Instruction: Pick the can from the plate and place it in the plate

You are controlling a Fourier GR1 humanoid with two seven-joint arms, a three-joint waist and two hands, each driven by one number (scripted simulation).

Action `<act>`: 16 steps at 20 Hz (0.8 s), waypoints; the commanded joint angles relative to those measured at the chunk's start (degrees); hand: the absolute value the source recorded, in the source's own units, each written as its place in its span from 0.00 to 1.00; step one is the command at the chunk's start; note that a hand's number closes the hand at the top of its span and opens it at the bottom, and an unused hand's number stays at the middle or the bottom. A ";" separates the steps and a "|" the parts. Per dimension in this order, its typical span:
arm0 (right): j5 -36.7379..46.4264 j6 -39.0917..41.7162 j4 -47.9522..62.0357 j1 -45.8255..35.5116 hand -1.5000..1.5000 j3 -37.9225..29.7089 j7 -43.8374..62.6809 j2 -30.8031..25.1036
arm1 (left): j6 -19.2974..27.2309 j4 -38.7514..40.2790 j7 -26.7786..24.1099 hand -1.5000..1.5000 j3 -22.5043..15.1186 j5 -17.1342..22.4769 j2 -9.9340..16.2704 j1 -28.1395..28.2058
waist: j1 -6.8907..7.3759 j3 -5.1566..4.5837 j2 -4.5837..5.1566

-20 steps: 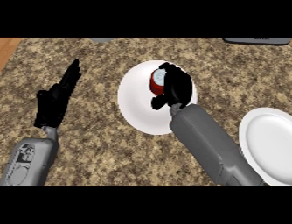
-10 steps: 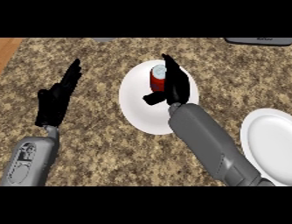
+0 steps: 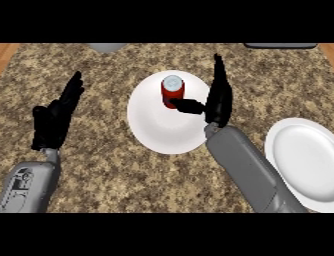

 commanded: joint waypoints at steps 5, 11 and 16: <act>-2.91 0.70 -19.88 18.19 0.00 -3.16 -4.21 -7.33 | 0.65 -0.43 -2.03 0.50 0.02 -0.95 -0.56 3.36 | -1.15 -0.04 -0.17; -8.93 11.85 -33.10 29.77 0.00 -6.85 -6.07 -16.53 | -0.12 -1.21 0.56 0.50 0.23 -1.01 -0.09 1.50 | -1.13 -0.04 -0.12; -11.78 16.31 -35.17 36.34 0.00 -12.55 -13.46 -17.86 | -1.31 -1.85 1.17 0.50 1.49 -0.38 0.65 1.69 | -0.78 -0.03 -0.08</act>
